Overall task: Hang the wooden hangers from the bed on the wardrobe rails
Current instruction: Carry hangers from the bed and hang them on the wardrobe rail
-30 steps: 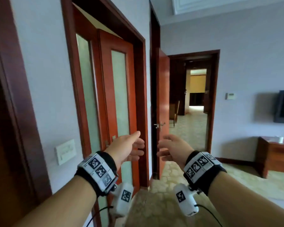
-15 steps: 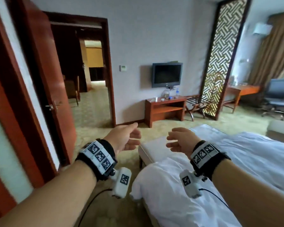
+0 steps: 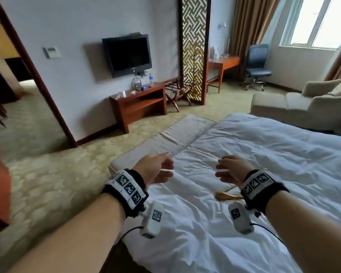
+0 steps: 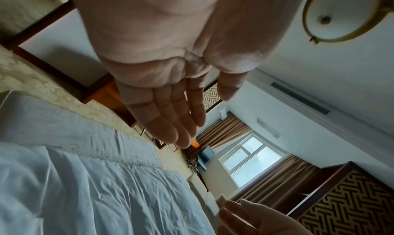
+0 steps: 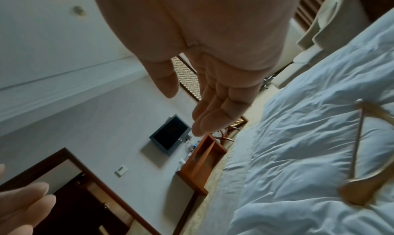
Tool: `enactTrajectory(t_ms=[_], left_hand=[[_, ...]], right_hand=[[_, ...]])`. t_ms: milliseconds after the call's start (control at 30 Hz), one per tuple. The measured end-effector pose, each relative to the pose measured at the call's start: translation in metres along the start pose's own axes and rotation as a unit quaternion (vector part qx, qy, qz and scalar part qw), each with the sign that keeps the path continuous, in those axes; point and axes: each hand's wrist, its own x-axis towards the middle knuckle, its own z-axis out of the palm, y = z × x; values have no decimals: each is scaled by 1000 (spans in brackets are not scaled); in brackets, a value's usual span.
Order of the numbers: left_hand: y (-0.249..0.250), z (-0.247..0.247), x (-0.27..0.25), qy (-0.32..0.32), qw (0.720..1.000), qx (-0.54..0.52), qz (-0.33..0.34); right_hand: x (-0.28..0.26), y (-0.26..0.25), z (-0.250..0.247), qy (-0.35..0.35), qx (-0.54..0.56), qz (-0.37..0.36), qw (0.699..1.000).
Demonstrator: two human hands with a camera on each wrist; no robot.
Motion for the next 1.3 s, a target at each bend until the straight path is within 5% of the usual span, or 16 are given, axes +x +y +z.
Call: enactTrajectory(t_ms=[333, 700, 1300], left_hand=[[-10, 113, 157, -69, 994, 36, -73], [-127, 223, 302, -179, 955, 94, -218], [-296, 304, 461, -169, 921, 198, -289]], right_hand=[[126, 42, -88, 76, 42, 99, 991], [181, 160, -150, 206, 65, 230, 949], [314, 330, -117, 198, 201, 360, 889]])
